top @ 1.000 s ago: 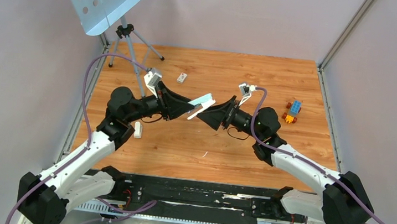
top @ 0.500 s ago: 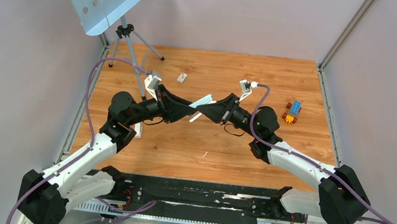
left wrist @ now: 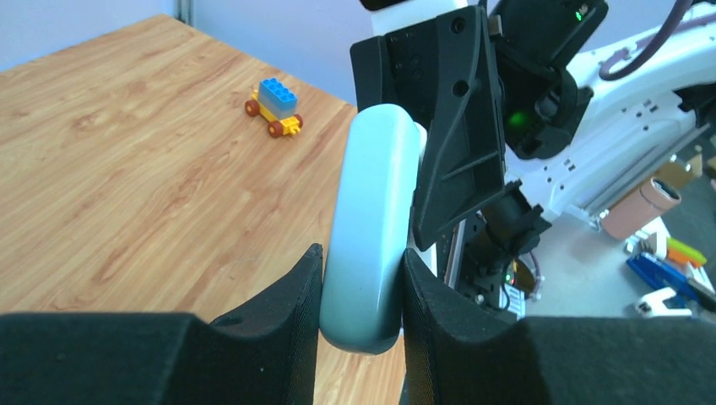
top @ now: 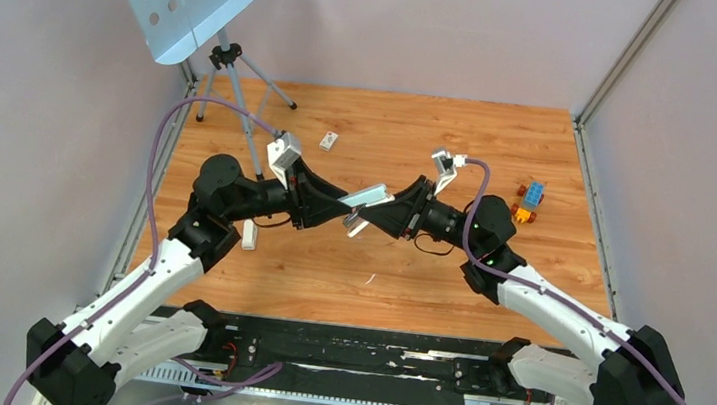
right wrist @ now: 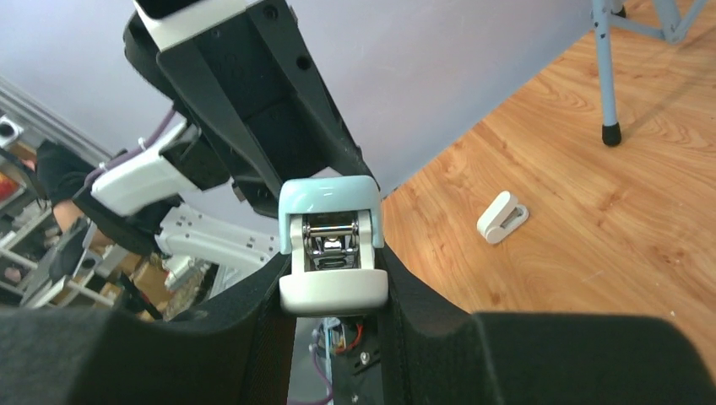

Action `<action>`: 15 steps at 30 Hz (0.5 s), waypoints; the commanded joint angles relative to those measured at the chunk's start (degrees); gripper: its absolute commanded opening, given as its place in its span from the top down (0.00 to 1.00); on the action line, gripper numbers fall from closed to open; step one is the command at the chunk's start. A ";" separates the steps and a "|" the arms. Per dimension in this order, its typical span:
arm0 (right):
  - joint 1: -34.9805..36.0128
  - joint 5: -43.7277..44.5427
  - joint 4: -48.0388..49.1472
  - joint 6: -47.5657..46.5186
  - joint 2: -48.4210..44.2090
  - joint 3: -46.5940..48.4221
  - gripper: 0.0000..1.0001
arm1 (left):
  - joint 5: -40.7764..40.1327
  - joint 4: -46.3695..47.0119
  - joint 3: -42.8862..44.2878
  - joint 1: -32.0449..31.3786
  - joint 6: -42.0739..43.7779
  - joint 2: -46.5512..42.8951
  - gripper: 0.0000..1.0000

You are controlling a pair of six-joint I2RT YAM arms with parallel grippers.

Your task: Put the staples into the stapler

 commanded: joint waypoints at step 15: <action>0.23 -23.69 -25.08 -20.58 -4.37 1.92 1.00 | 2.17 -1.66 8.82 2.92 8.30 2.08 1.00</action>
